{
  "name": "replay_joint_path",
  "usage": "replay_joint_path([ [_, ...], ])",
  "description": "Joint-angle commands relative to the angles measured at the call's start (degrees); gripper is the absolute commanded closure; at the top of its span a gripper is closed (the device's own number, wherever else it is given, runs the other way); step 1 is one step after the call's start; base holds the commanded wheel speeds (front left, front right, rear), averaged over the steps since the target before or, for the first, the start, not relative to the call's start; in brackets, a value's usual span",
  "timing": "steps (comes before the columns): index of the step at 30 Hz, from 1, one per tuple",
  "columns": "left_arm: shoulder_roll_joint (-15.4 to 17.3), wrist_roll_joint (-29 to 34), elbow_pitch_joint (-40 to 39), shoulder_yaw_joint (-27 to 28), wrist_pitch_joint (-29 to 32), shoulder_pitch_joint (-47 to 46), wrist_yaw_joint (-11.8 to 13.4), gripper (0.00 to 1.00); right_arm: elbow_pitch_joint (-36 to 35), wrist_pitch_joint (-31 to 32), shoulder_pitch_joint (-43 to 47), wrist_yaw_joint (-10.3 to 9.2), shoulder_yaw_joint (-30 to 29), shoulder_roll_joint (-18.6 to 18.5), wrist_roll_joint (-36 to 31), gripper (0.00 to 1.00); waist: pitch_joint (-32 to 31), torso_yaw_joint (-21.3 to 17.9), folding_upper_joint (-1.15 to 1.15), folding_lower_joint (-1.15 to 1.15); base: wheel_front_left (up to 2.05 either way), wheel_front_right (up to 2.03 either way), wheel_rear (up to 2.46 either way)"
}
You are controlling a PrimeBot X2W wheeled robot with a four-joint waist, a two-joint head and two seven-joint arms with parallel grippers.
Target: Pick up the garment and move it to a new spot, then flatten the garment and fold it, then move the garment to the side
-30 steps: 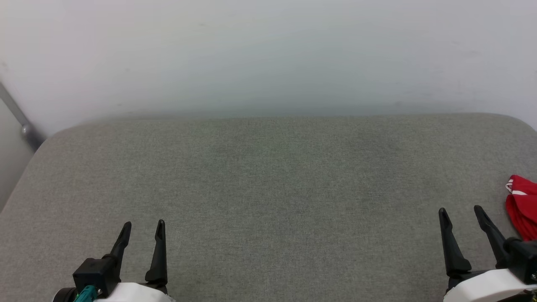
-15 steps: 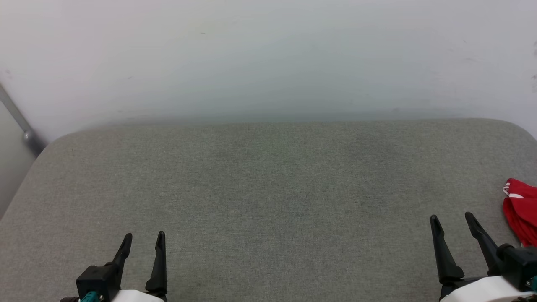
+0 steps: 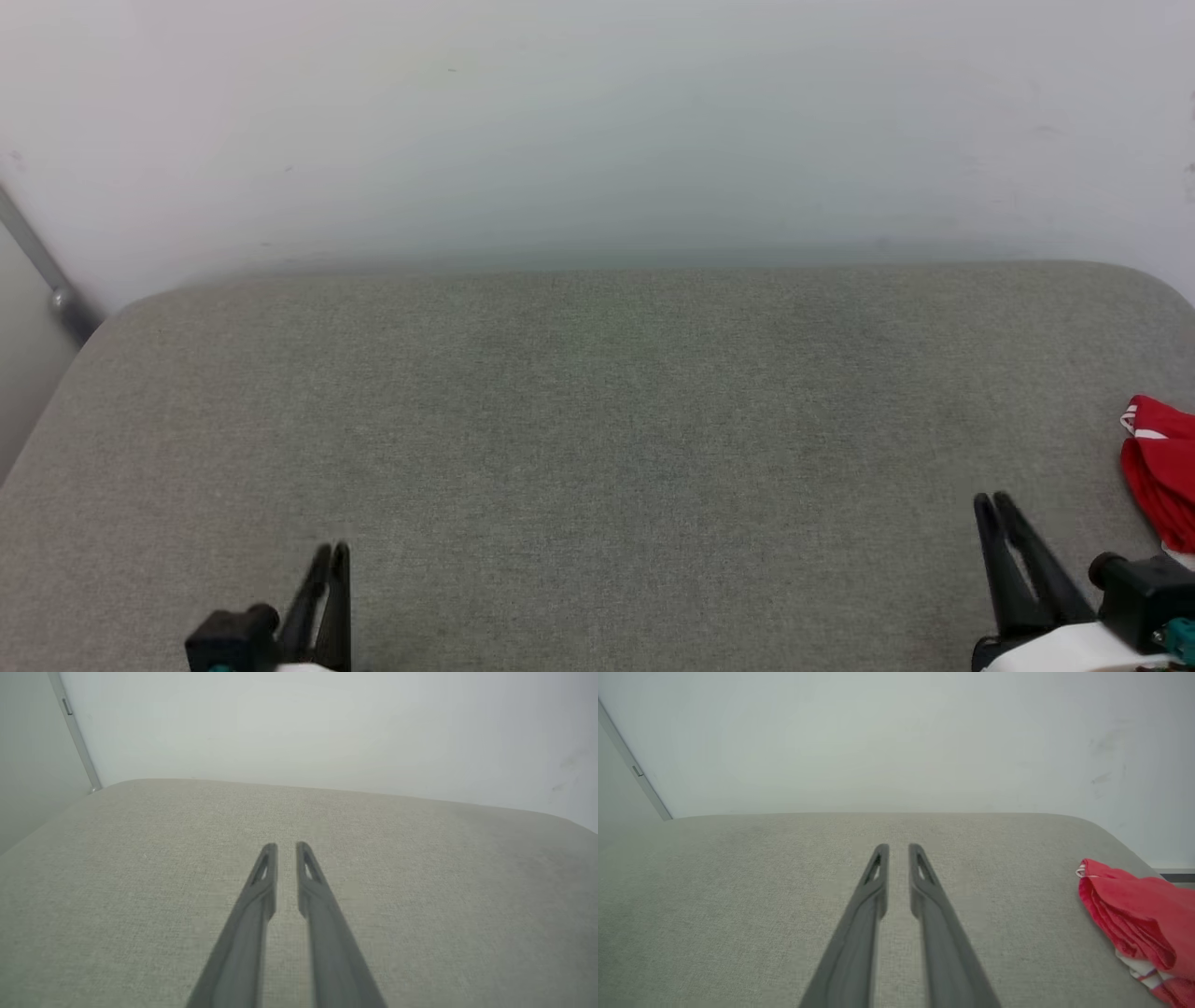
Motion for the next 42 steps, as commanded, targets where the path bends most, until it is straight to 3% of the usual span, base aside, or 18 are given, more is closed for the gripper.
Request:
replay_joint_path([
  [1, -0.5, -0.3, 0.6, -0.2, 0.1, 0.5, -0.1, 1.0, 0.8, 0.0, 0.1, 0.0, 0.1, 0.0, 0.4, 1.0, 0.0, 0.0, 0.0, 0.0, 0.0, 0.0, 0.0],
  [20, -4.5, -15.8, 2.5, 5.4, 5.0, -2.5, -4.6, 1.0, 6.1, 0.2, -4.0, -0.01, 0.4, -0.9, 22.3, 1.0, 0.6, 0.0, 0.0, 0.0, 0.0, 0.0, 0.0],
  [42, -8.2, -29.8, 4.2, 10.8, 9.6, -5.2, -8.9, 1.0, 11.0, 0.8, -7.7, -0.01, 0.2, -1.3, 41.9, 1.0, 1.3, 0.0, 0.0, 0.0, 0.0, 0.0, 0.0],
])
